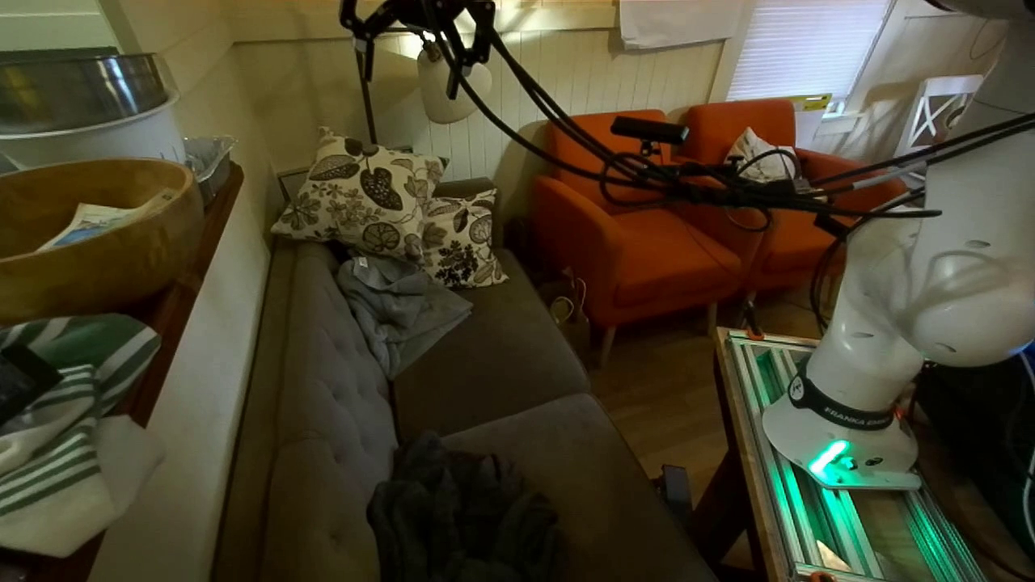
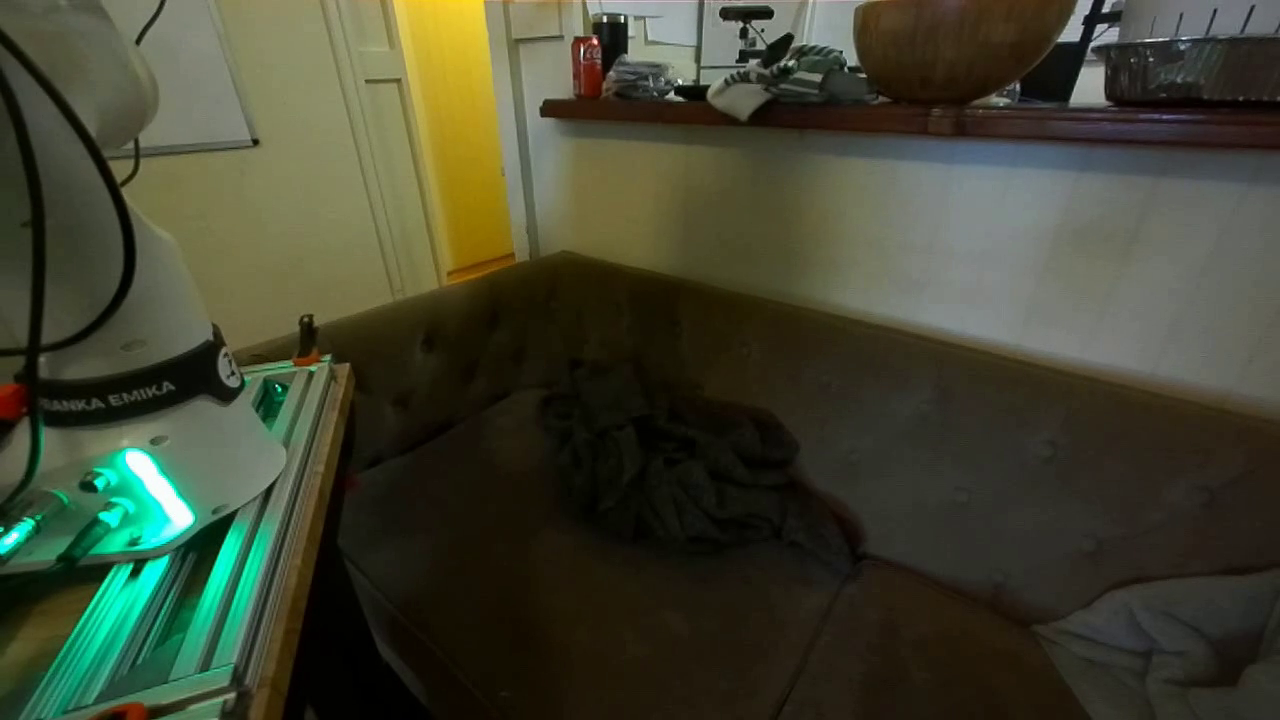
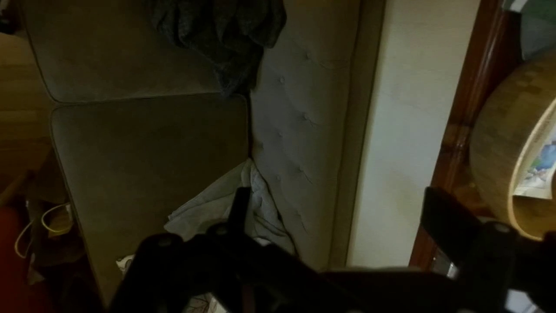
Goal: Put the wooden bowl on the sofa
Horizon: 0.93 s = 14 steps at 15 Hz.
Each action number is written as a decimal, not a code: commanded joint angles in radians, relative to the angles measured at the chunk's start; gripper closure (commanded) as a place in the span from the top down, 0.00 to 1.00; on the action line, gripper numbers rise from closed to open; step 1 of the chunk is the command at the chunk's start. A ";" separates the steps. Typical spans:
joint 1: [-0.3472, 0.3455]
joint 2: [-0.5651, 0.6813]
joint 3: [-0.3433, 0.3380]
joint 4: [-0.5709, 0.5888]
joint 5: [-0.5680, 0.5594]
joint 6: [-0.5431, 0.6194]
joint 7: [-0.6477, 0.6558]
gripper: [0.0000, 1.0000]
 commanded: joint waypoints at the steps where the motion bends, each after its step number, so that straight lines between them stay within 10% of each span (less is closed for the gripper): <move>1: 0.024 0.102 -0.030 0.118 -0.059 0.103 0.057 1.00; 11: 0.059 0.493 -0.049 0.556 0.139 0.117 -0.106 1.00; 14: 0.045 0.433 -0.032 0.427 0.122 0.184 -0.105 1.00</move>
